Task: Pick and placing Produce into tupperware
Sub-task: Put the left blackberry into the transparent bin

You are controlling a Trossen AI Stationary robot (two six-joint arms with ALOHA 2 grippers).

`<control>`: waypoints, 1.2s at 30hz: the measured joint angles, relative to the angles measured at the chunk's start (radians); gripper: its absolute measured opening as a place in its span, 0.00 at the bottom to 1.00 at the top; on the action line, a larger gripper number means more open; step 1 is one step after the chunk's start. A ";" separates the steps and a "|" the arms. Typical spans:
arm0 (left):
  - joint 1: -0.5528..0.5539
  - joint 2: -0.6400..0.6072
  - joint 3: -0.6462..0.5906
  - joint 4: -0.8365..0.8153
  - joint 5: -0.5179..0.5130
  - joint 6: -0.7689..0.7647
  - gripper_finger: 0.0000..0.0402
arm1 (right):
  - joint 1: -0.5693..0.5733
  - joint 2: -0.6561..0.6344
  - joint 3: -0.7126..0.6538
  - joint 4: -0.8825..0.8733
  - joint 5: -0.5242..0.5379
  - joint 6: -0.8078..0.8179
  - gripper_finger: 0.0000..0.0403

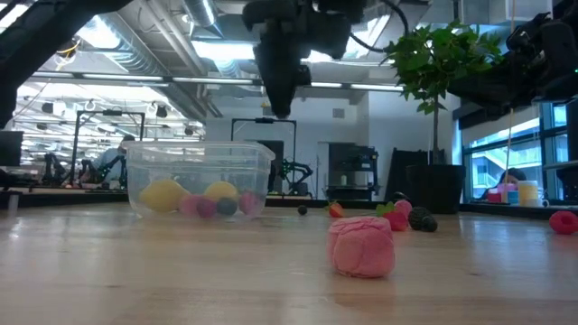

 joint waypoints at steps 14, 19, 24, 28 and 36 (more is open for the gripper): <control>0.012 -0.265 -0.352 0.128 -0.056 -0.102 0.28 | -0.001 0.000 0.000 0.006 0.000 -0.001 0.13; 0.021 -0.405 -0.593 0.293 -0.054 -0.148 0.28 | -0.001 0.000 0.000 0.021 0.000 0.000 0.13; 0.013 -0.522 -0.788 0.453 -0.052 -0.175 0.28 | -0.001 0.000 0.000 0.036 0.000 -0.001 0.13; 0.005 -0.579 -0.911 0.565 -0.049 -0.212 0.28 | -0.002 0.000 0.000 0.045 0.001 -0.002 0.13; 0.002 -0.583 -1.054 0.663 -0.050 -0.253 0.28 | -0.002 0.000 0.000 0.055 0.001 -0.001 0.13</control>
